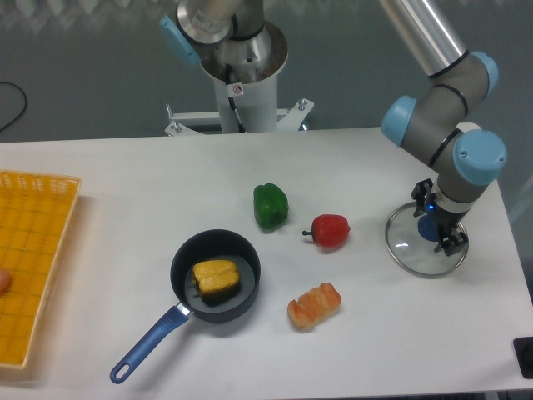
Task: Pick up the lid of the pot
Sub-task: 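Close the gripper on the blue knob of the glass lid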
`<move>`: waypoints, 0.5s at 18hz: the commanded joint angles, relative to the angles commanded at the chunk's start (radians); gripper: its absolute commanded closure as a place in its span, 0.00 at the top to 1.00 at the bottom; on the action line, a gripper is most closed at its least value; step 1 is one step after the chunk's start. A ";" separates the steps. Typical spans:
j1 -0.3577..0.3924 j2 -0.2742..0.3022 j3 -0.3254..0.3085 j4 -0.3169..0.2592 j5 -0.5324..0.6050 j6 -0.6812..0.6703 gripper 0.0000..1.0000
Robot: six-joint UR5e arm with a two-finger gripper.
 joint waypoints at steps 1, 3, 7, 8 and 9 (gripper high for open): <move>0.000 0.000 0.000 0.000 0.000 0.000 0.82; 0.000 0.000 -0.002 0.000 0.000 0.000 0.81; 0.000 0.000 -0.002 0.000 0.002 0.000 0.78; 0.000 0.000 -0.002 0.000 0.002 0.000 0.78; 0.000 0.000 -0.002 0.000 0.002 0.000 0.77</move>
